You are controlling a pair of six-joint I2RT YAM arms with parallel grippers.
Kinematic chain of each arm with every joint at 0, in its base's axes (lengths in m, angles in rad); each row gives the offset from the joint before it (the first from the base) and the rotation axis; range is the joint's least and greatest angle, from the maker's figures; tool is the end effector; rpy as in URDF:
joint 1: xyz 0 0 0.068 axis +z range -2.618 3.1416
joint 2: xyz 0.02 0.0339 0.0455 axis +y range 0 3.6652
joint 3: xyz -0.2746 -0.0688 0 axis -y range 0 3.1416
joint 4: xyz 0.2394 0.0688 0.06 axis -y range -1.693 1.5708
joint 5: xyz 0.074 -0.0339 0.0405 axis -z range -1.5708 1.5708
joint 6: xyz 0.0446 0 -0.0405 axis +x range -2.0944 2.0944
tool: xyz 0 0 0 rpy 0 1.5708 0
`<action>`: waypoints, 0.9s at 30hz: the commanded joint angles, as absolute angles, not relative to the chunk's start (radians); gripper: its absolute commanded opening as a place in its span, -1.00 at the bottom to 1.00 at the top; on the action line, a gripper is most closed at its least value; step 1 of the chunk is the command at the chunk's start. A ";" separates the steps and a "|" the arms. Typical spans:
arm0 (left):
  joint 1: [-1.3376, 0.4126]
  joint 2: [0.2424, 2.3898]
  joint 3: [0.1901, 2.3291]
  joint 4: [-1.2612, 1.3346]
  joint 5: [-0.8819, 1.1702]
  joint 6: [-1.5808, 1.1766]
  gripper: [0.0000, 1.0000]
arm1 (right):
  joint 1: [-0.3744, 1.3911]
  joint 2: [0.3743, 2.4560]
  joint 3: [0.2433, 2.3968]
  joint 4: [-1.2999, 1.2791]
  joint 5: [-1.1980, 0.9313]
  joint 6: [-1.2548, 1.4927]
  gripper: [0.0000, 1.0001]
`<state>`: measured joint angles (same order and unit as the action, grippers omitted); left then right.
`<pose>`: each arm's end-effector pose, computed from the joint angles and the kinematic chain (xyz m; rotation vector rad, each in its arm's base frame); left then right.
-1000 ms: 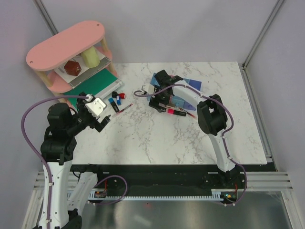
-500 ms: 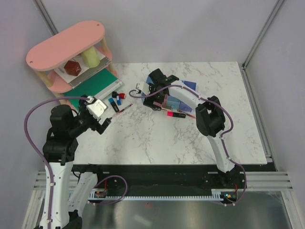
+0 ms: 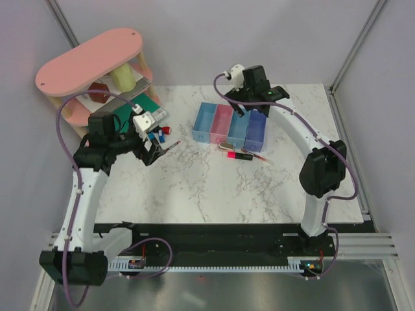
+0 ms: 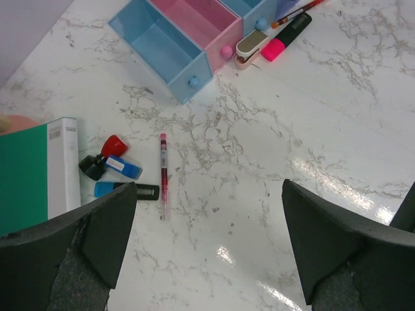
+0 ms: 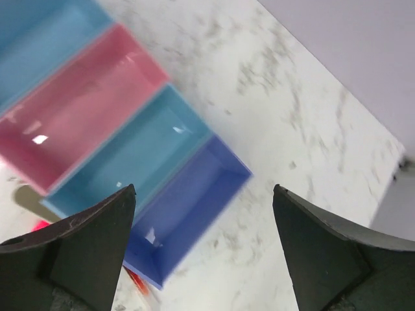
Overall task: Sort the stationery into containers
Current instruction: Move the storage box to the center of the board.
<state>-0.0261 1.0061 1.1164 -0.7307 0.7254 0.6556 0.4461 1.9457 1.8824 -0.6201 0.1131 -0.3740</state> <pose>0.1909 -0.0346 0.3690 1.0401 1.7603 -0.4045 0.4127 0.1918 0.3391 -0.8413 2.0873 -0.0887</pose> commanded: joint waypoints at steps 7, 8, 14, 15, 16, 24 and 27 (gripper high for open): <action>-0.281 1.308 1.336 -0.666 0.315 0.631 0.96 | 0.334 1.842 1.551 -0.534 0.485 -0.224 0.88; -0.299 1.328 1.344 -0.661 0.295 0.621 0.96 | 0.331 1.839 1.528 -0.516 0.517 -0.227 0.88; -0.314 1.499 1.416 -0.624 0.238 0.554 0.95 | 0.265 1.842 1.457 -0.460 0.545 -0.198 0.89; -0.313 1.512 1.419 -0.612 0.239 0.545 0.95 | 0.262 1.848 1.462 -0.459 0.545 -0.190 0.89; -0.313 1.523 1.417 -0.585 0.253 0.534 0.95 | 0.261 1.851 1.465 -0.460 0.546 -0.189 0.89; -0.316 1.626 1.404 -0.505 0.262 0.529 0.94 | 0.259 1.953 1.525 -0.462 0.515 -0.178 0.89; -0.318 1.644 1.390 -0.486 0.279 0.545 0.94 | 0.259 1.993 1.563 -0.459 0.492 -0.179 0.89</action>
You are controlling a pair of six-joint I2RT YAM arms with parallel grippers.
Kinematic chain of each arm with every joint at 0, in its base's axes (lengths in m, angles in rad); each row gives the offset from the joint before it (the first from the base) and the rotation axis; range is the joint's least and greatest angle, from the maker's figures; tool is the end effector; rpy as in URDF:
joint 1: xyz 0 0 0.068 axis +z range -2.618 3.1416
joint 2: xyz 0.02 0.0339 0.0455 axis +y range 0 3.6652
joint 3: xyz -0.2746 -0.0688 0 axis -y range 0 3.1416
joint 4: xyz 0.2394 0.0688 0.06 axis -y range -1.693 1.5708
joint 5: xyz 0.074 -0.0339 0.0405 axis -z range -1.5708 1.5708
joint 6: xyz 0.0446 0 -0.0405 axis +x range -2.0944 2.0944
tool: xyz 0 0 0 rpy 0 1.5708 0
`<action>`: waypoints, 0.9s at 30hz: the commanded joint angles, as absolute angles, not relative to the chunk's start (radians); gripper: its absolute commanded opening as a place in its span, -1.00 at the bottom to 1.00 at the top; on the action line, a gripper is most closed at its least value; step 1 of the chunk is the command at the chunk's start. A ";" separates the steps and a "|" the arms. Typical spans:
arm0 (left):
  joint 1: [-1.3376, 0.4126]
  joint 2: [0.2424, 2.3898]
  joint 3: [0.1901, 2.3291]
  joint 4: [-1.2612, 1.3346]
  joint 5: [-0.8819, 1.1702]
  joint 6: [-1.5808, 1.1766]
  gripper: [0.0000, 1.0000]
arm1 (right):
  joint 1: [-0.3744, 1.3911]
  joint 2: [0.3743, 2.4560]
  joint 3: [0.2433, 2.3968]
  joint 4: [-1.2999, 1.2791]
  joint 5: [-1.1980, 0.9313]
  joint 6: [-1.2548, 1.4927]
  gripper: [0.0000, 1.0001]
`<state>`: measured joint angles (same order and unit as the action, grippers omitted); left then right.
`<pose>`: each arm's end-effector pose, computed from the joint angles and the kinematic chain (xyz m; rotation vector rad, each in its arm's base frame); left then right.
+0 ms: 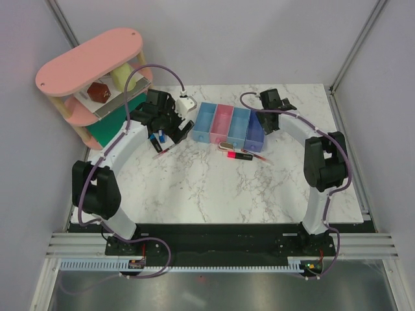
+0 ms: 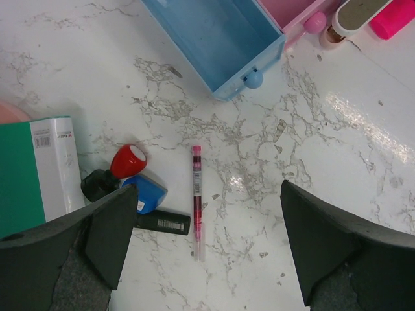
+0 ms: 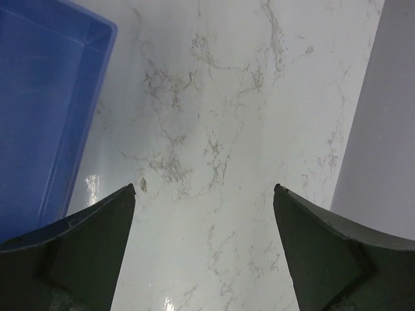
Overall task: Sort the stationery into containers
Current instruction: Move the storage box to the center of the board.
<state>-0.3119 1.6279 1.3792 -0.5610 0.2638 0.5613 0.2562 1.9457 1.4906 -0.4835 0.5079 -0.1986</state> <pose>0.3421 -0.1225 0.3021 1.1066 2.0765 -0.1924 0.4202 0.0877 0.2266 -0.3473 2.4167 -0.6083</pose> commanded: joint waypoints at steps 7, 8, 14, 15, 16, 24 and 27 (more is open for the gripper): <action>-0.316 1.700 1.370 -0.454 0.290 0.532 0.93 | 0.261 2.100 1.681 -0.456 0.471 -0.183 0.89; -0.316 1.701 1.365 -0.453 0.299 0.534 0.93 | 0.261 2.108 1.695 -0.453 0.469 -0.183 0.89; -0.316 1.709 1.330 -0.436 0.313 0.525 0.93 | 0.265 2.178 1.796 -0.453 0.453 -0.187 0.89; -0.316 1.707 1.324 -0.437 0.319 0.523 0.93 | 0.267 2.184 1.811 -0.454 0.449 -0.186 0.90; -0.314 1.706 1.321 -0.436 0.322 0.520 0.93 | 0.268 2.195 1.818 -0.454 0.436 -0.187 0.90; -0.314 1.675 1.296 -0.434 0.359 0.496 0.92 | 0.282 2.273 1.910 -0.453 0.402 -0.183 0.90; -0.318 1.661 1.284 -0.433 0.362 0.494 0.92 | 0.285 2.295 1.945 -0.453 0.408 -0.179 0.90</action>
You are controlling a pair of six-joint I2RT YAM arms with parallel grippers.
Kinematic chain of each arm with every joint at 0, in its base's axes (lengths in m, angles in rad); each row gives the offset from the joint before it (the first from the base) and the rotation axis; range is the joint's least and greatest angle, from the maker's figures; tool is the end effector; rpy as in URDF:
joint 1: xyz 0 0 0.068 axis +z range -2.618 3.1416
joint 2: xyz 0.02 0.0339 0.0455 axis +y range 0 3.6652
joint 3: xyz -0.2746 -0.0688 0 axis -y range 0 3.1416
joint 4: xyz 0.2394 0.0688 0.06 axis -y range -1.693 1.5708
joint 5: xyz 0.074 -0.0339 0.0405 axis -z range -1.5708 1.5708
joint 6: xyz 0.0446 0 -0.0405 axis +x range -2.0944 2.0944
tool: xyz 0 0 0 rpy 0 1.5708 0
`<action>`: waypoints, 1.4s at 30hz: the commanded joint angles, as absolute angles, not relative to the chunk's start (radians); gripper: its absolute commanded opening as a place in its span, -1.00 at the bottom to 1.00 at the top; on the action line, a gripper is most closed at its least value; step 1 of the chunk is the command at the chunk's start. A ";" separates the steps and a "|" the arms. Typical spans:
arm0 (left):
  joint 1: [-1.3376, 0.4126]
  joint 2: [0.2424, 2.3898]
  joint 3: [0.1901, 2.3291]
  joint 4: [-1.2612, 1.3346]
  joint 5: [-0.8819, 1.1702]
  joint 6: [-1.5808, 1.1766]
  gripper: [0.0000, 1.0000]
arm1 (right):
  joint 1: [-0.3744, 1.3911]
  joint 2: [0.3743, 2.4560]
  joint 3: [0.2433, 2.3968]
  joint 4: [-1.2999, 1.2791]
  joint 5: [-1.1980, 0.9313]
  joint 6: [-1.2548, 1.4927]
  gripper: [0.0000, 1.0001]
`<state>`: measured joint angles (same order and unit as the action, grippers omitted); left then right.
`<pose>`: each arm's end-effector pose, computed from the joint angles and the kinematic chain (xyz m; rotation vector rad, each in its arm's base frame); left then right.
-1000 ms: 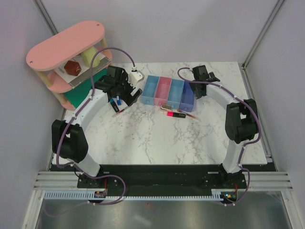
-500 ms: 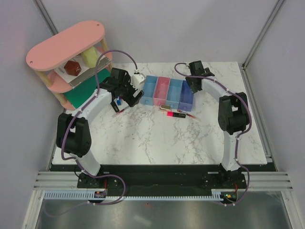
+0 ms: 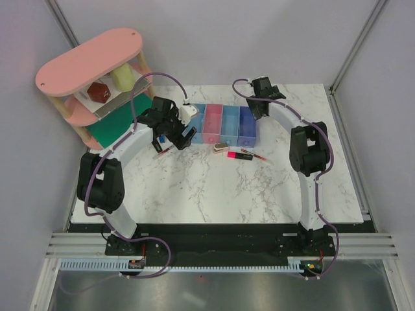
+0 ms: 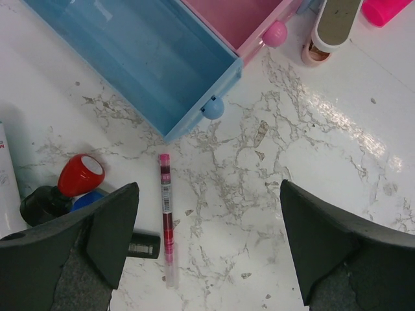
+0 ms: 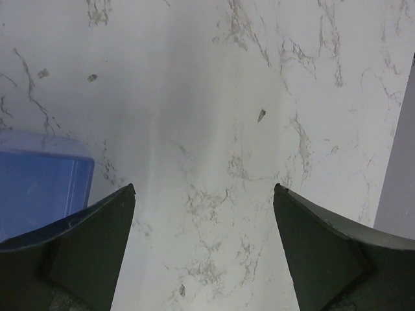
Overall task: Sort the stationery into containers
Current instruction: Move the storage box to the center of the board, then pick up the pen from the center of the board.
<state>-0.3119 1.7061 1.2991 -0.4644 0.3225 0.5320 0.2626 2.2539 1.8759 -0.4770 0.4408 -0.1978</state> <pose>0.3531 -0.1287 0.2569 1.1122 2.1302 -0.2918 0.5004 0.1148 0.2076 -0.3473 2.3522 -0.5019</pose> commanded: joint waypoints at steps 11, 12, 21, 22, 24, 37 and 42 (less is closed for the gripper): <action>-0.339 1.540 1.192 -0.434 0.348 0.512 0.90 | 0.284 2.079 1.768 -0.457 0.353 -0.319 0.92; -0.353 1.525 1.181 -0.433 0.341 0.523 0.90 | 0.284 2.013 1.735 -0.462 0.333 -0.378 0.93; -0.356 1.591 1.186 -0.302 0.055 0.554 0.91 | 0.256 1.790 1.511 -0.521 0.216 -0.422 0.93; -0.356 1.612 1.219 -0.302 0.048 0.554 0.91 | 0.256 1.778 1.482 -0.541 0.189 -0.426 0.92; -0.356 1.629 1.239 -0.308 0.070 0.548 0.91 | 0.256 1.737 1.453 -0.572 0.083 -0.448 0.89; -0.364 1.405 1.091 -0.388 0.146 0.584 0.92 | 0.258 1.637 1.190 -0.666 -0.141 -0.701 0.66; -0.364 1.293 1.074 -0.474 0.160 0.575 0.93 | 0.255 1.667 1.152 -0.591 -0.170 -0.704 0.65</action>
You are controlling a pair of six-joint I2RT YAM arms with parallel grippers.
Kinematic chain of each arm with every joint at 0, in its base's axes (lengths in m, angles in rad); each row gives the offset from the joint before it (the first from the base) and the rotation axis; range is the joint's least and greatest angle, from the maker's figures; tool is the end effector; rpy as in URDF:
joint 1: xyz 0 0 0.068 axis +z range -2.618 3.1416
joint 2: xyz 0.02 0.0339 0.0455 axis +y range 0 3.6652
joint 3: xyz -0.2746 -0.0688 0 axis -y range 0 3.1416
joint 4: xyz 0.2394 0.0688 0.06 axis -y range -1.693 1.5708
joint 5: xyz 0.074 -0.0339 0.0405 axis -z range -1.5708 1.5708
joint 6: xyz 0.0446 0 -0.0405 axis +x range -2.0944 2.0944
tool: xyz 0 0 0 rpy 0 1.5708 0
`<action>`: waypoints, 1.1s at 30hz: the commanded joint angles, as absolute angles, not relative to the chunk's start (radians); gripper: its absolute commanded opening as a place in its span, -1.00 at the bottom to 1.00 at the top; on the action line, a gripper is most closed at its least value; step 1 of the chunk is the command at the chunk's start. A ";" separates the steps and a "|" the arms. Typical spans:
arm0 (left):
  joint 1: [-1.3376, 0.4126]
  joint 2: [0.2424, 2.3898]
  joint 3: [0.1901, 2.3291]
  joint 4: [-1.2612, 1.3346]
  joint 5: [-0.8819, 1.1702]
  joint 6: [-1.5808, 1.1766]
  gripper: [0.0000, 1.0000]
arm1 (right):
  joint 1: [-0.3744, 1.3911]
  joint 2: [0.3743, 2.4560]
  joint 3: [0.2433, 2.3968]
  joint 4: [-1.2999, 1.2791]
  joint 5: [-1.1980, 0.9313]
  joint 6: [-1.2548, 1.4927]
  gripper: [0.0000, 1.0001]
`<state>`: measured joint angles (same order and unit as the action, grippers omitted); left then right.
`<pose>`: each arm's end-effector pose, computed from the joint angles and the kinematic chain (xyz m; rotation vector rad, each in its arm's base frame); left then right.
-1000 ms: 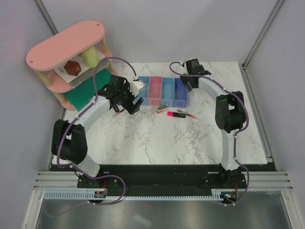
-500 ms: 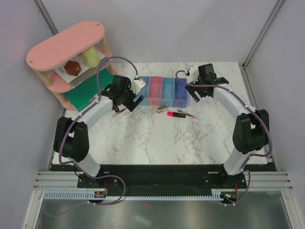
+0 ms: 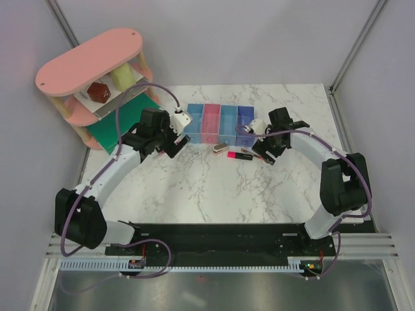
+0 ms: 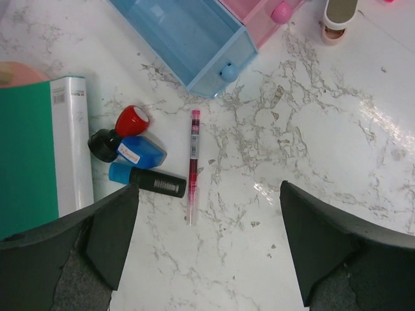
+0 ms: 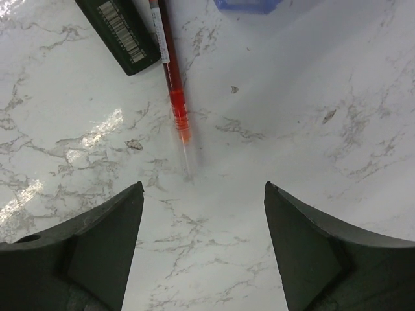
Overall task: Sort the stationery into containers
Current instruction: Pick up the pen from the center of the board.
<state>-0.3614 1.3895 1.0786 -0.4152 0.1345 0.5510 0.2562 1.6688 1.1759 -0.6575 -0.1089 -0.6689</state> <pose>0.2833 -0.1135 0.2890 1.0704 2.0239 -0.0561 0.3223 0.0894 0.2183 -1.2367 2.4096 0.0261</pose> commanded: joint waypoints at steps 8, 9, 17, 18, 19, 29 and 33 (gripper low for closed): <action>-0.364 1.158 1.063 -0.586 0.144 0.577 0.93 | 0.258 1.750 1.143 -0.543 -0.207 -0.715 0.50; -0.364 1.151 1.060 -0.597 0.143 0.581 0.93 | 0.256 1.759 1.146 -0.545 -0.210 -0.716 0.42; -0.364 1.065 1.035 -0.729 0.107 0.684 0.96 | 0.258 1.830 1.158 -0.534 -0.227 -0.712 0.29; -0.364 1.055 1.040 -0.733 0.101 0.690 0.97 | 0.256 1.835 1.160 -0.532 -0.227 -0.707 0.22; -0.365 1.051 1.040 -0.736 0.101 0.693 0.98 | 0.258 1.845 1.161 -0.532 -0.229 -0.701 0.18; -0.364 1.068 1.065 -0.752 0.107 0.686 0.99 | 0.267 1.833 1.102 -0.534 -0.196 -0.678 -0.79; -0.364 1.074 1.083 -0.752 0.115 0.684 0.99 | 0.273 1.767 1.031 -0.543 -0.172 -0.657 -1.00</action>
<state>-0.3614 1.0691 1.0382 -0.7433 0.1112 0.6533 0.2668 1.8027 1.1244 -0.5209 -0.2073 -0.6750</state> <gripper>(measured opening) 0.991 0.032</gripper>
